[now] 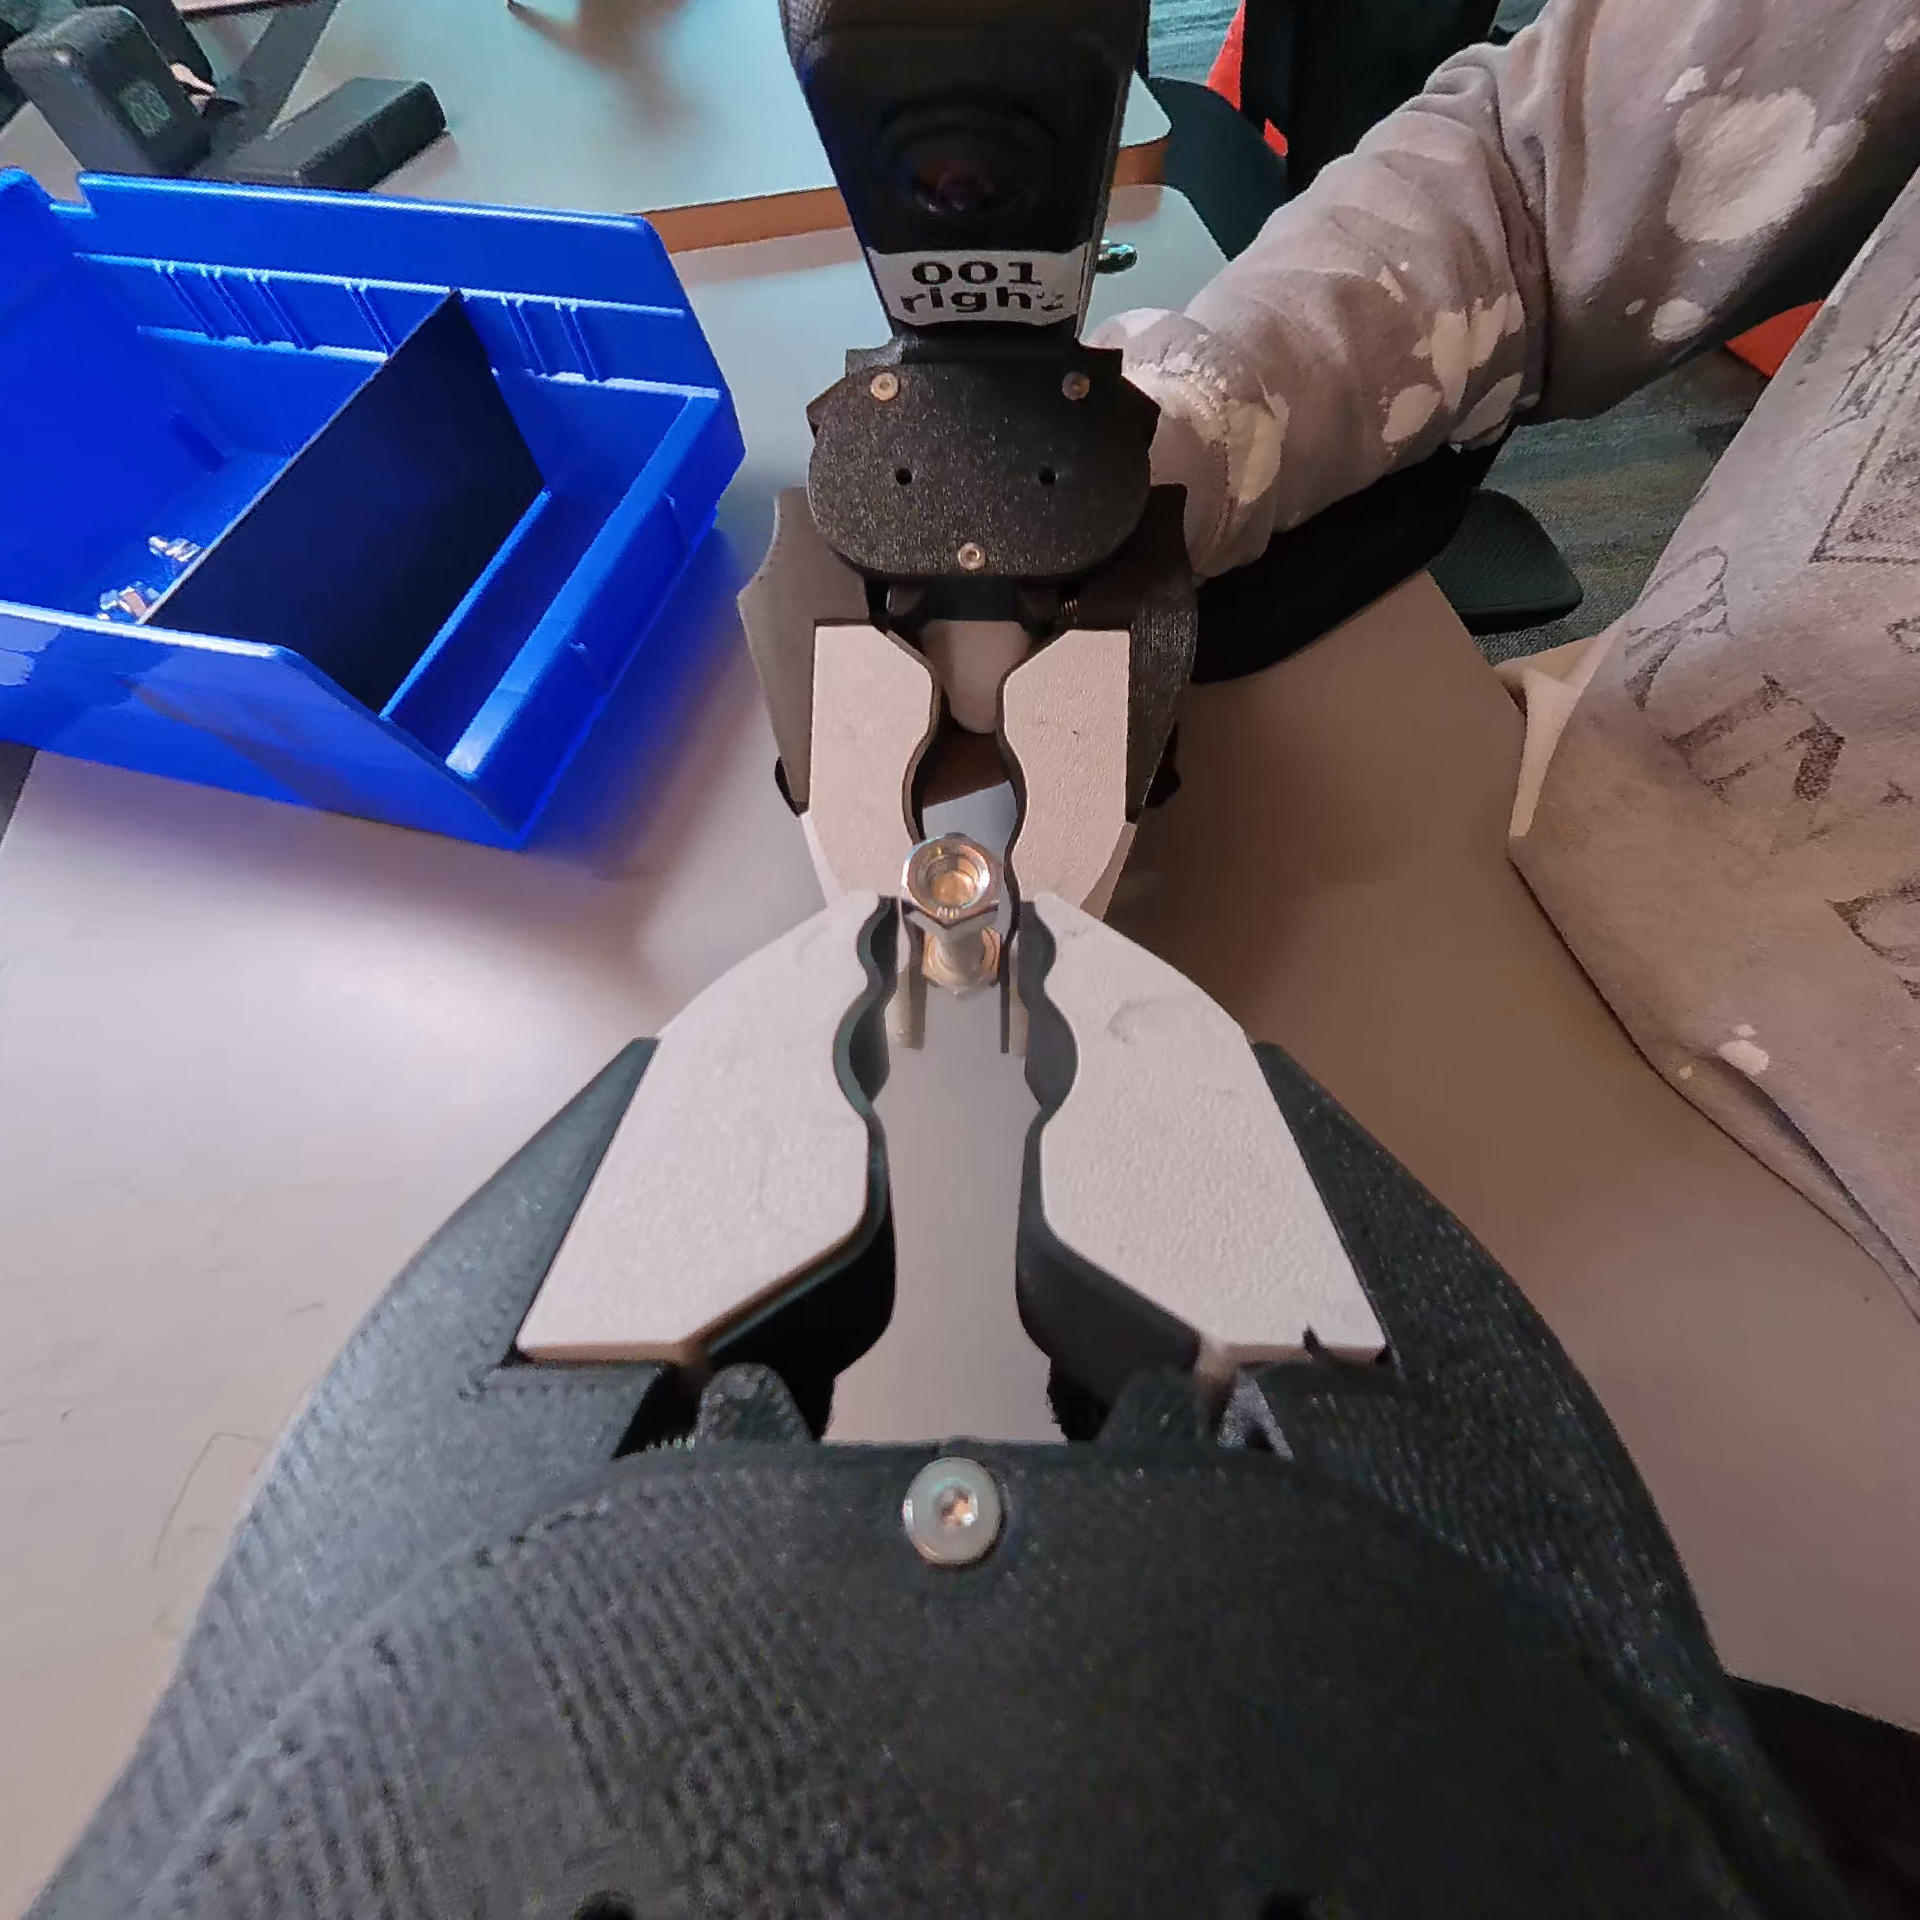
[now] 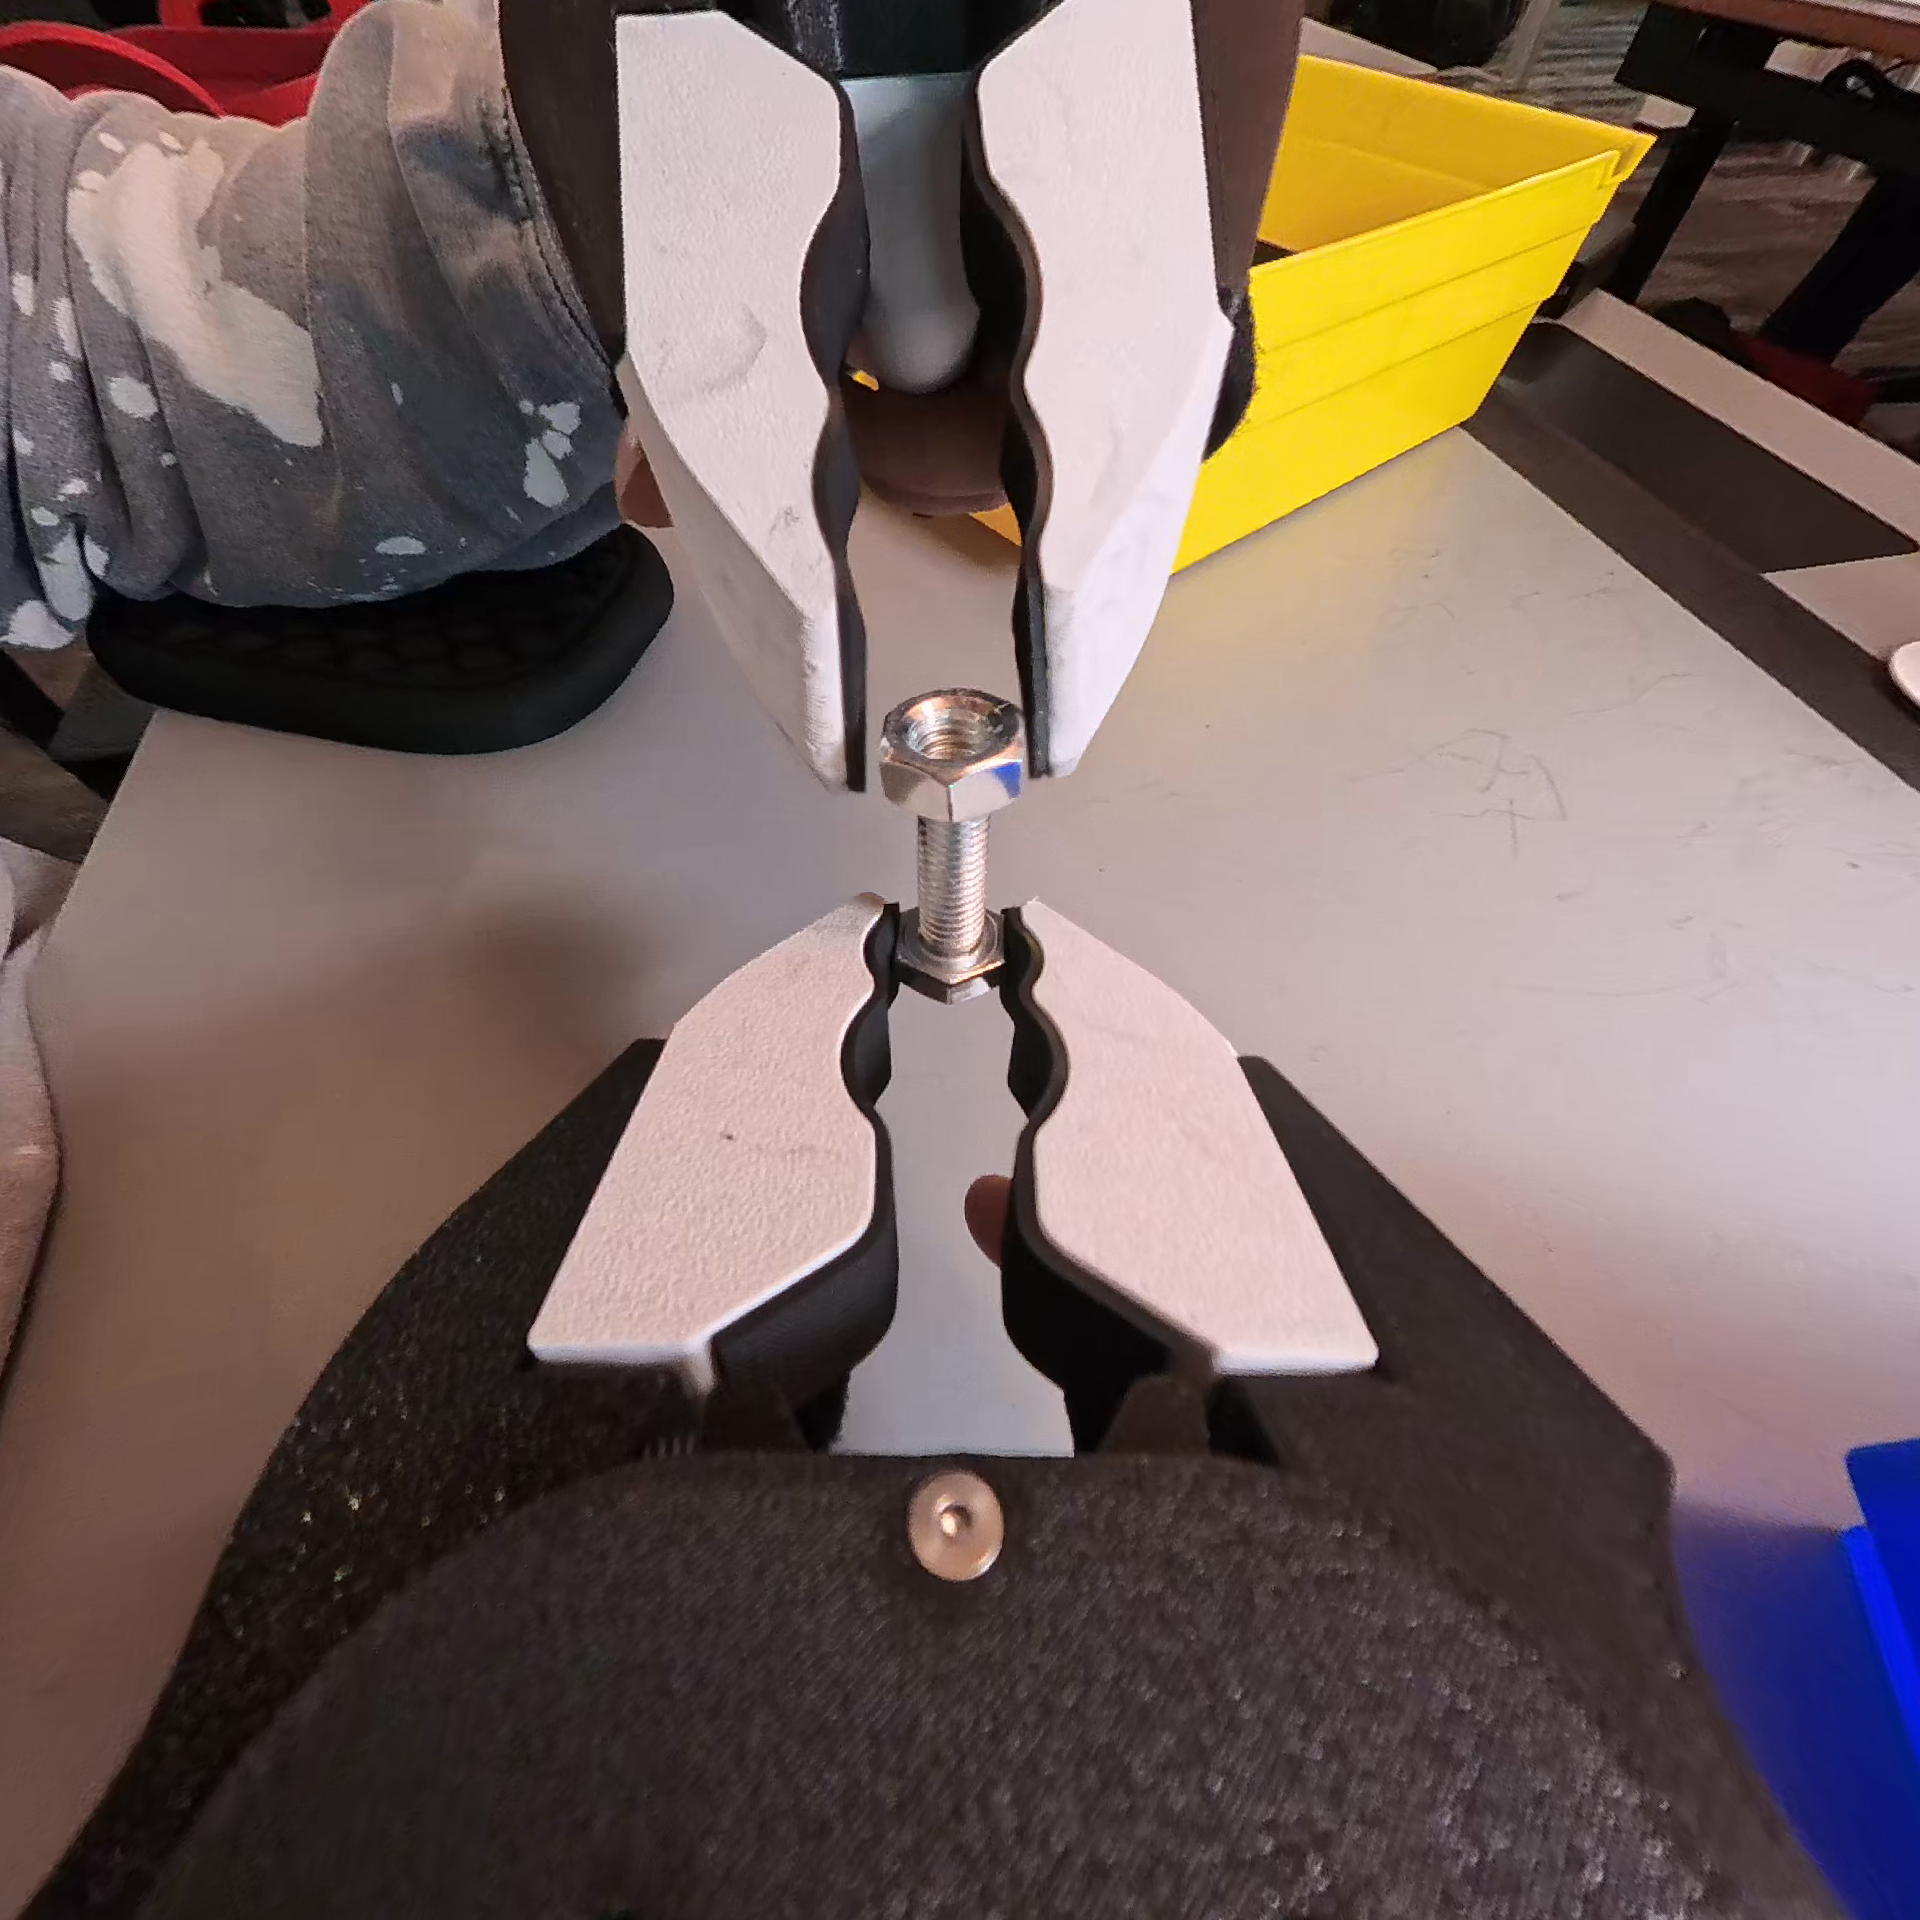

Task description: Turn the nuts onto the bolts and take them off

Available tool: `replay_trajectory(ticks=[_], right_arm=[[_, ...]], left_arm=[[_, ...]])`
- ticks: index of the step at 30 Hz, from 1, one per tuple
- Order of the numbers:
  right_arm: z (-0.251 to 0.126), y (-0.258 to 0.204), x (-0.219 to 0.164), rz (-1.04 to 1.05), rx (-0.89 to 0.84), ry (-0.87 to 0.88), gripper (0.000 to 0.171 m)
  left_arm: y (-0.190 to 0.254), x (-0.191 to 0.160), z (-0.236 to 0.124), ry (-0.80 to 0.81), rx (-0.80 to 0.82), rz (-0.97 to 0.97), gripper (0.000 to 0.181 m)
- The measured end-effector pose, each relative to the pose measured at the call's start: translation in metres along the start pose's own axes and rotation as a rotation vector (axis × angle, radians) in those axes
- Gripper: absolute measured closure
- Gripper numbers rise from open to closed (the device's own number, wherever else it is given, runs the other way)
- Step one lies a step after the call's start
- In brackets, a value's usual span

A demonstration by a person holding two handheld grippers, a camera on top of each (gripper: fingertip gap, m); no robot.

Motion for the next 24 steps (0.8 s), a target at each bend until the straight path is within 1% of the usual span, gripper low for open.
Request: replay_trajectory(ticks=[8, 14, 18, 20, 23, 24], right_arm=[[-0.002, 0.002, 0.001, 0.007, -0.008, 0.012, 0.153], [-0.004, 0.002, 0.003, 0.004, -0.011, 0.034, 0.153], [-0.003, 0.003, 0.002, 0.012, -0.02, 0.03, 0.153], [-0.004, 0.004, 0.003, 0.021, -0.022, 0.034, 0.153], [-0.005, 0.004, 0.004, 0.022, -0.023, 0.048, 0.153], [-0.006, 0.005, 0.005, 0.021, -0.023, 0.056, 0.153]], left_arm=[[-0.005, 0.001, -0.004, 0.041, 0.013, -0.02, 0.161], [-0.011, 0.001, -0.011, 0.057, 0.057, -0.031, 0.164], [-0.007, 0.004, -0.01, 0.096, 0.009, -0.048, 0.157], [-0.007, 0.004, -0.006, 0.092, 0.011, -0.049, 0.156], [-0.01, 0.003, -0.004, 0.088, 0.03, -0.056, 0.158], [-0.012, 0.003, -0.006, 0.093, 0.047, -0.064, 0.163]])
Point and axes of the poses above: each gripper's, where its closed fingertips meet, z out along the fingers, x out of its top, y = z × x across the jaws, the point moved 6 cm from there along -z, back along the fingers, and after that the axes turned 7 degrees about -z, right-handed, at the moved point
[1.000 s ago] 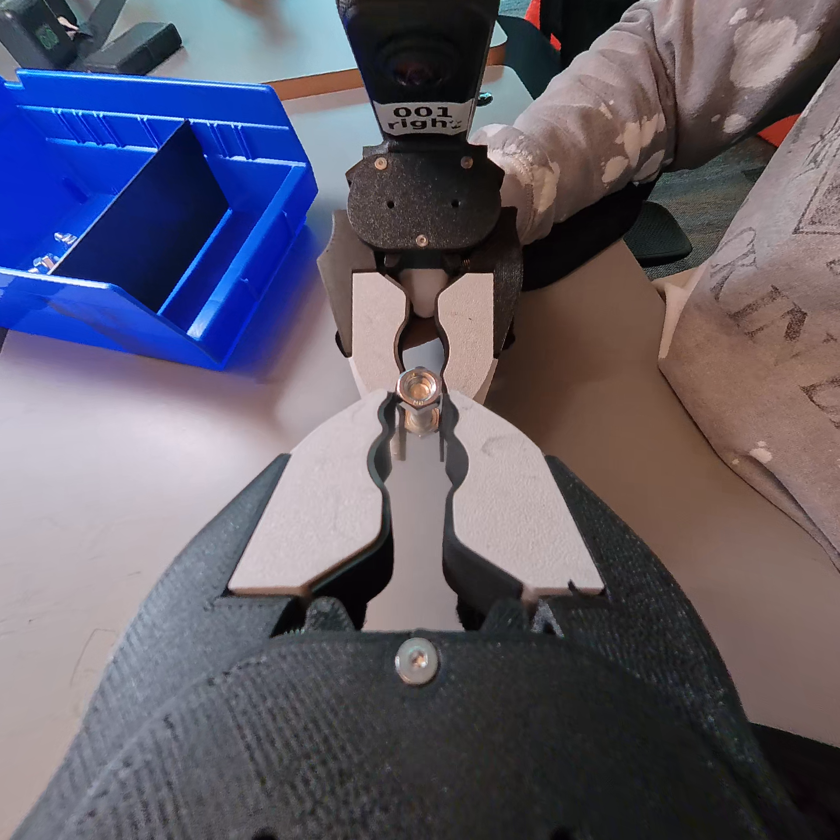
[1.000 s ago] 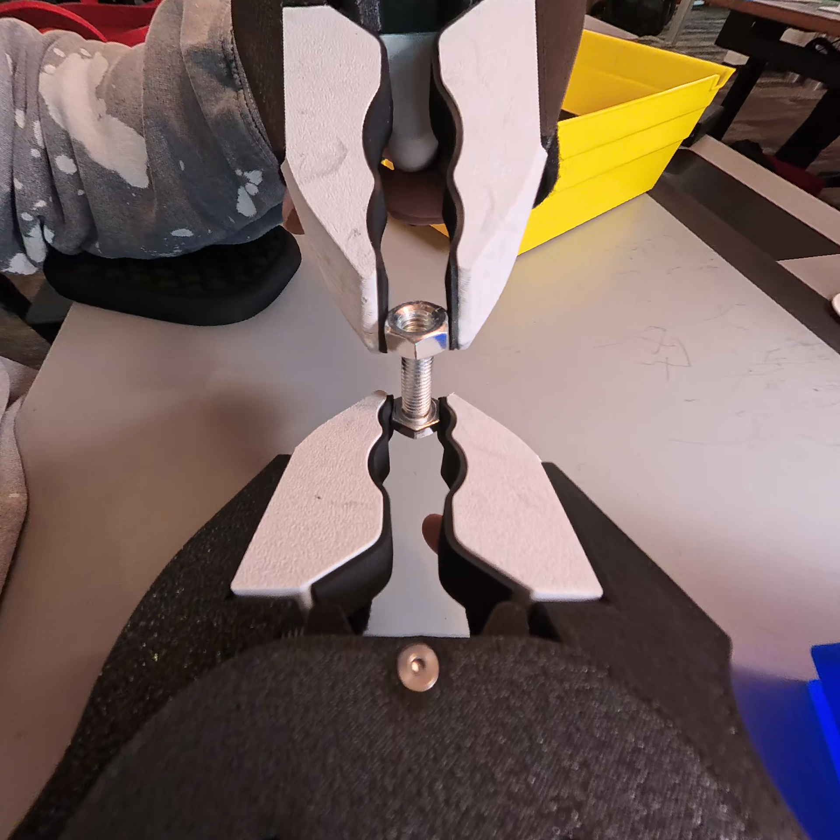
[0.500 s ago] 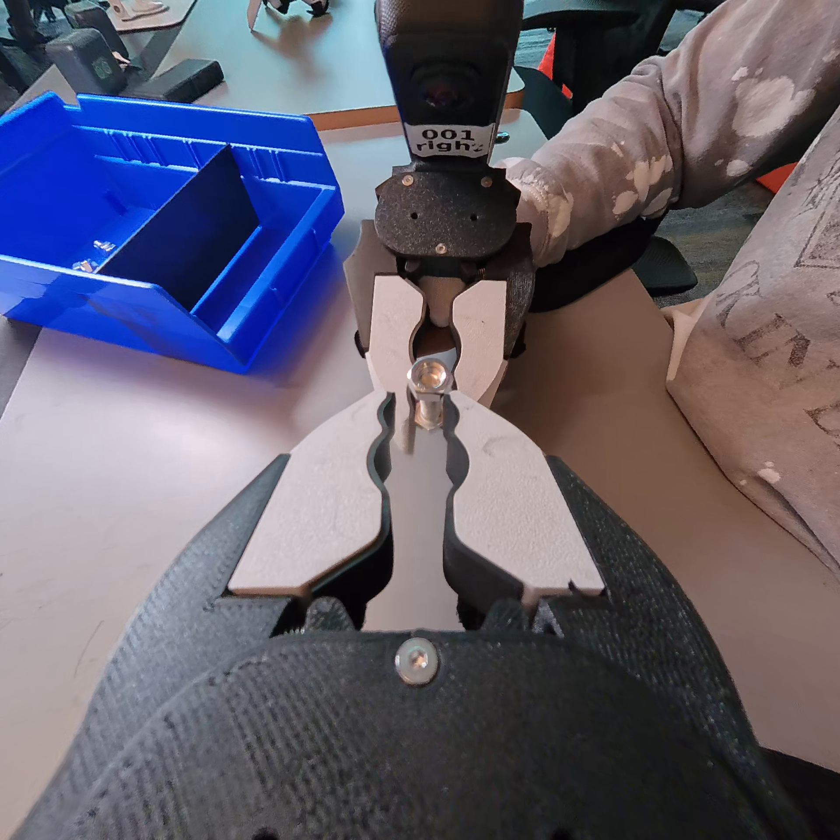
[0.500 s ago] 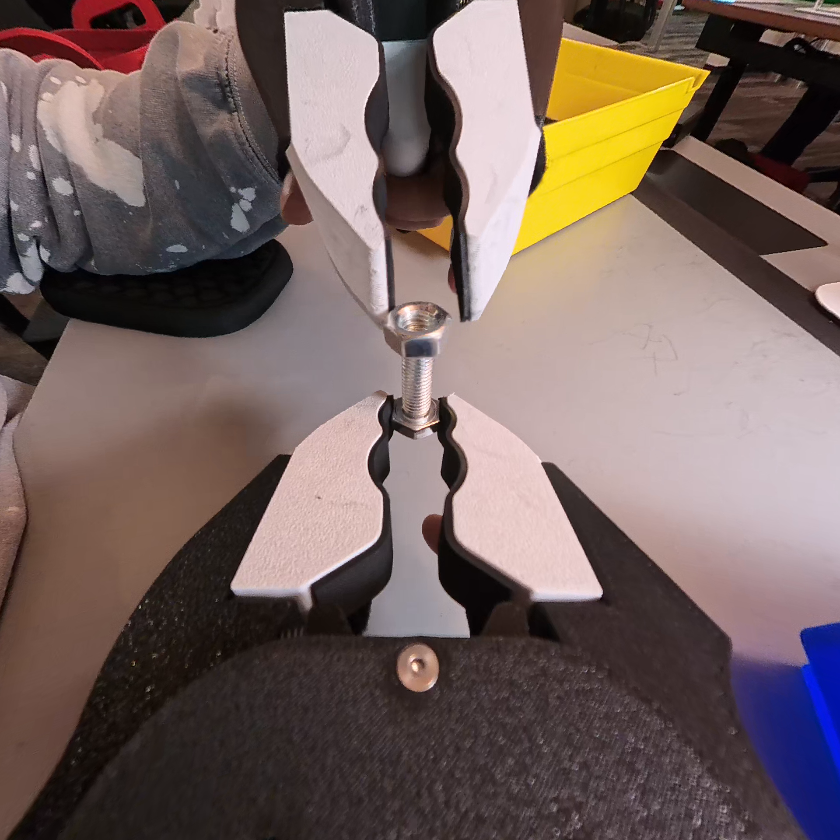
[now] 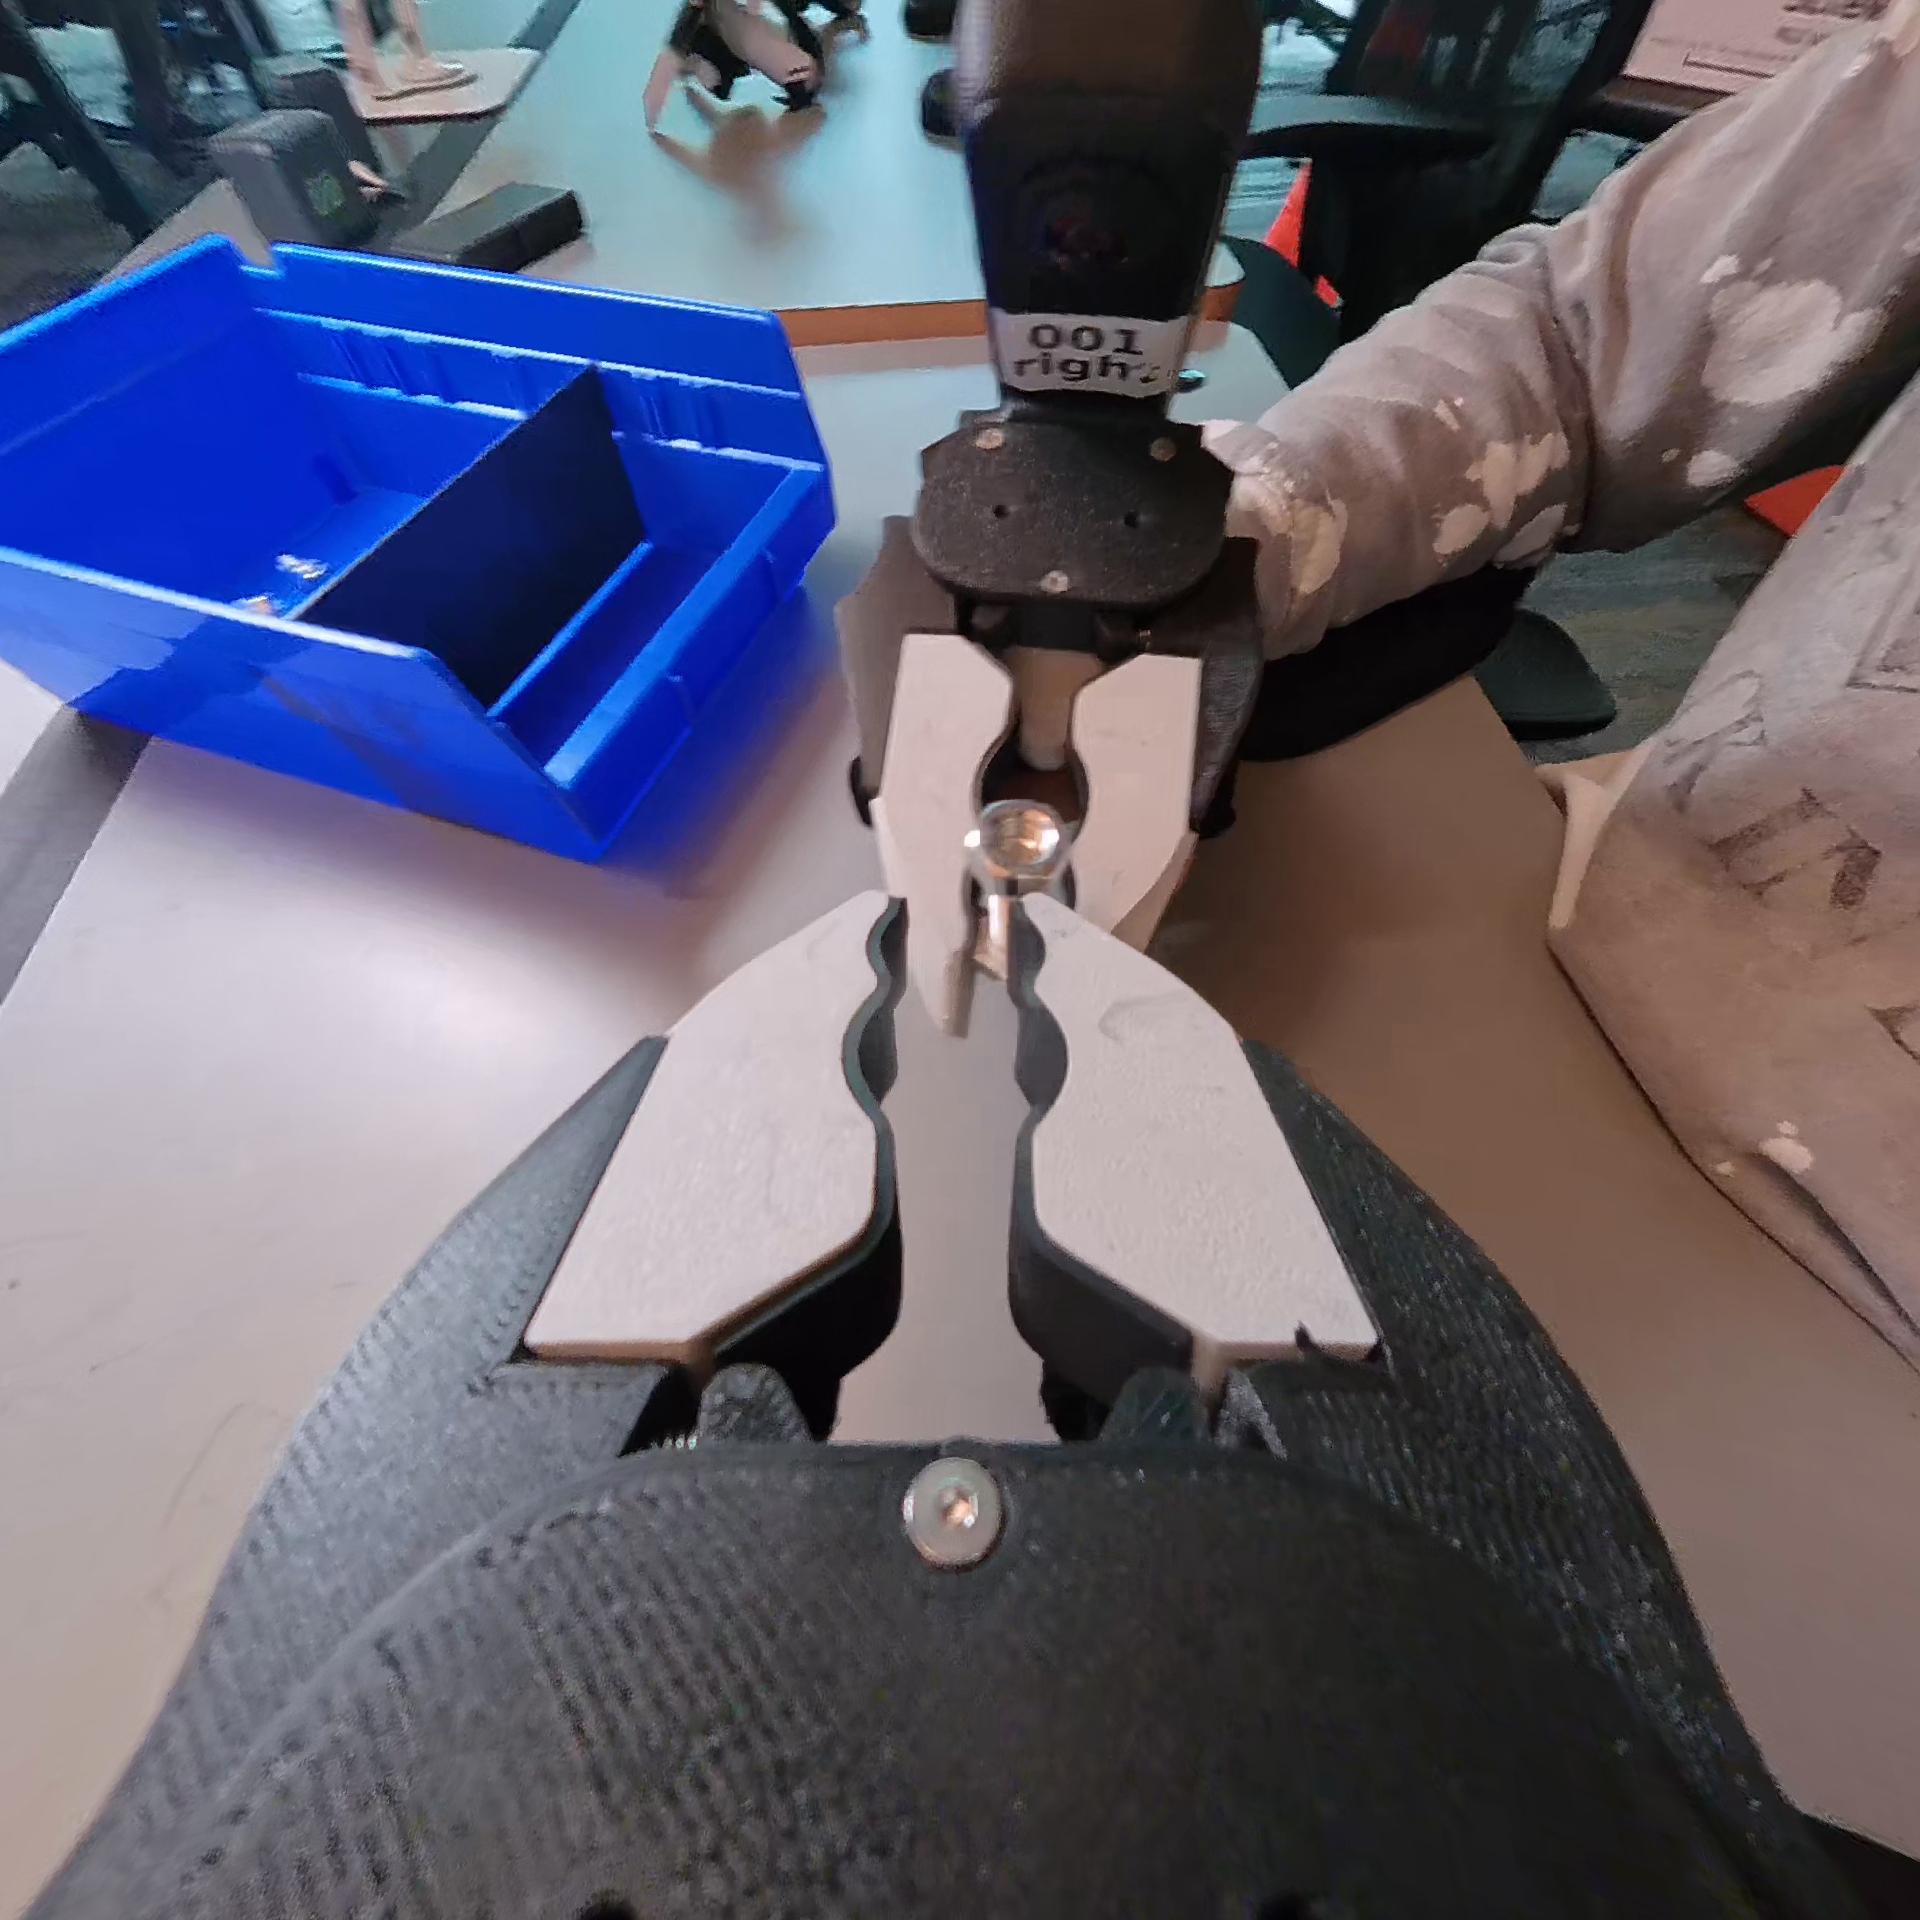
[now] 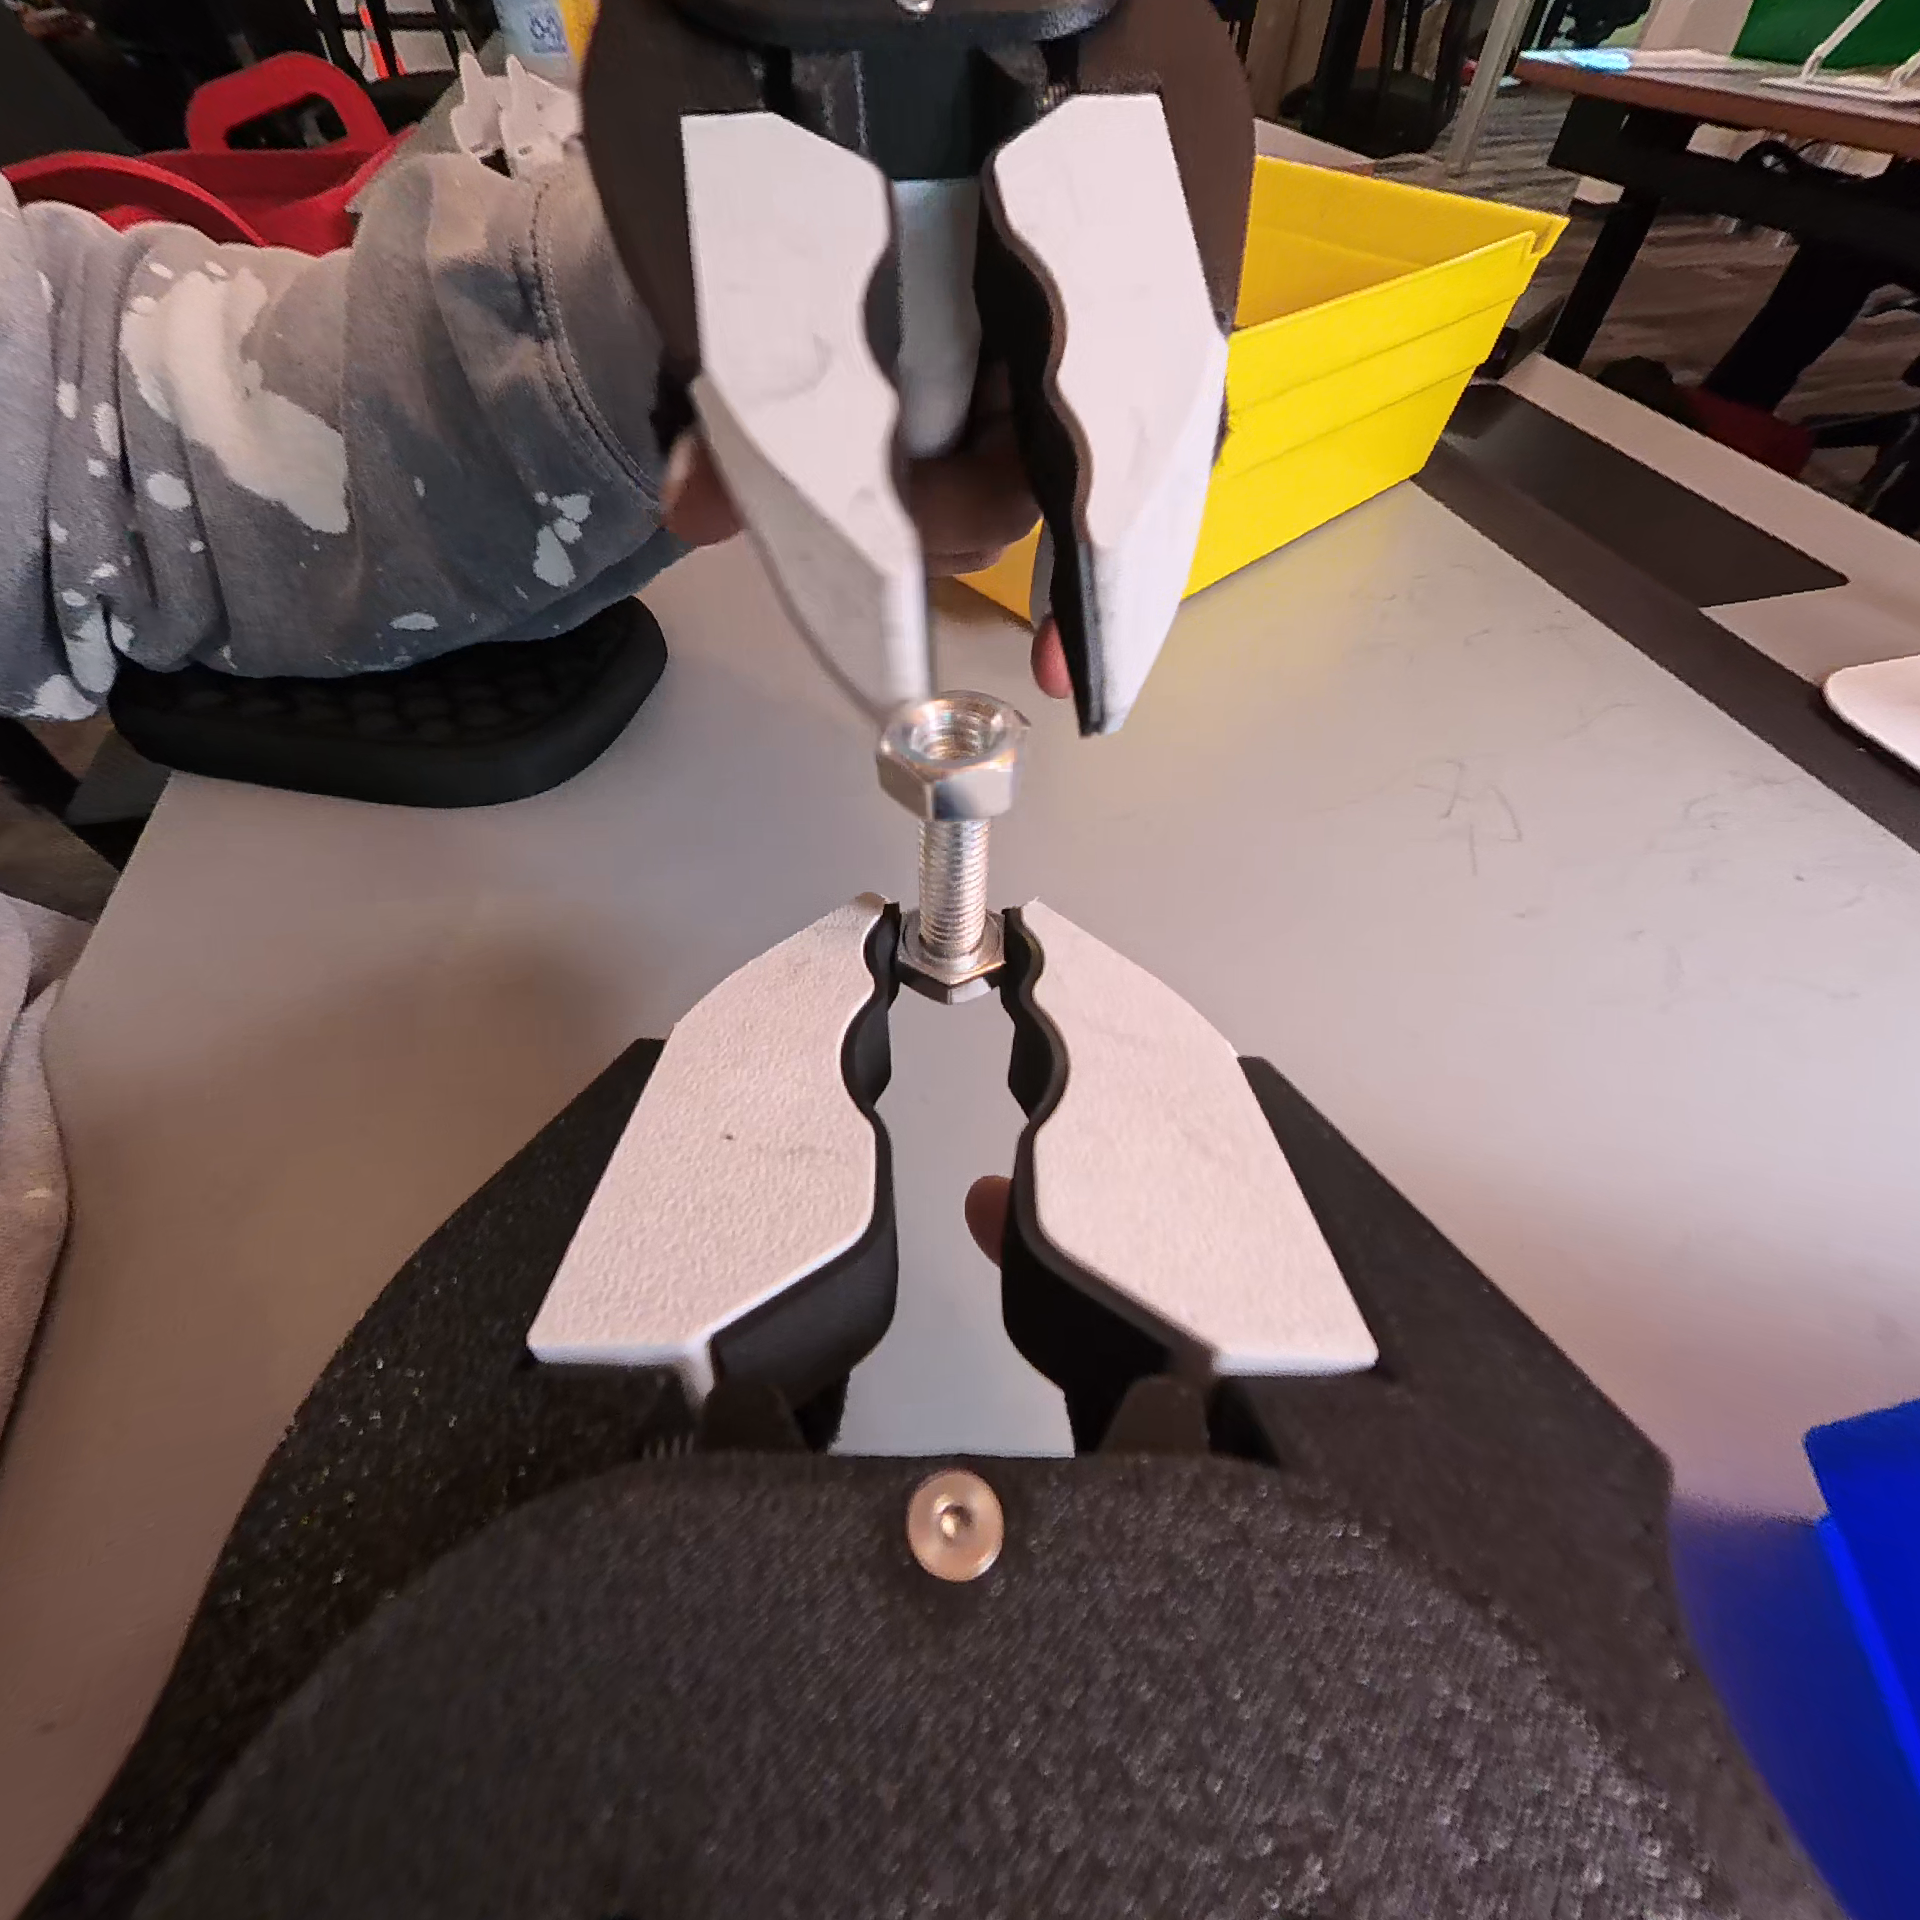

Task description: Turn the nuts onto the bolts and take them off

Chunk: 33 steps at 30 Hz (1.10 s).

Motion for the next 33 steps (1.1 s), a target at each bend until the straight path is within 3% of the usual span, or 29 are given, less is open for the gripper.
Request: replay_trajectory(ticks=[8, 15, 20, 25, 33], right_arm=[[0.0, 0.002, 0.0, 0.01, -0.01, 0.004, 0.153], [-0.003, 0.002, 0.003, 0.007, -0.01, 0.033, 0.153], [-0.002, 0.003, 0.002, 0.012, -0.019, 0.023, 0.153], [-0.004, 0.003, 0.004, 0.008, -0.022, 0.05, 0.153], [-0.004, 0.005, 0.003, 0.01, -0.04, 0.041, 0.153]], left_arm=[[0.005, 0.005, -0.002, 0.047, -0.045, -0.008, 0.154], [-0.006, 0.002, -0.006, 0.042, 0.033, -0.022, 0.162], [0.004, 0.006, -0.002, 0.069, -0.042, -0.025, 0.153], [-0.006, 0.003, -0.002, 0.045, 0.046, -0.029, 0.163], [0.004, 0.008, 0.001, 0.095, -0.038, -0.043, 0.154]])
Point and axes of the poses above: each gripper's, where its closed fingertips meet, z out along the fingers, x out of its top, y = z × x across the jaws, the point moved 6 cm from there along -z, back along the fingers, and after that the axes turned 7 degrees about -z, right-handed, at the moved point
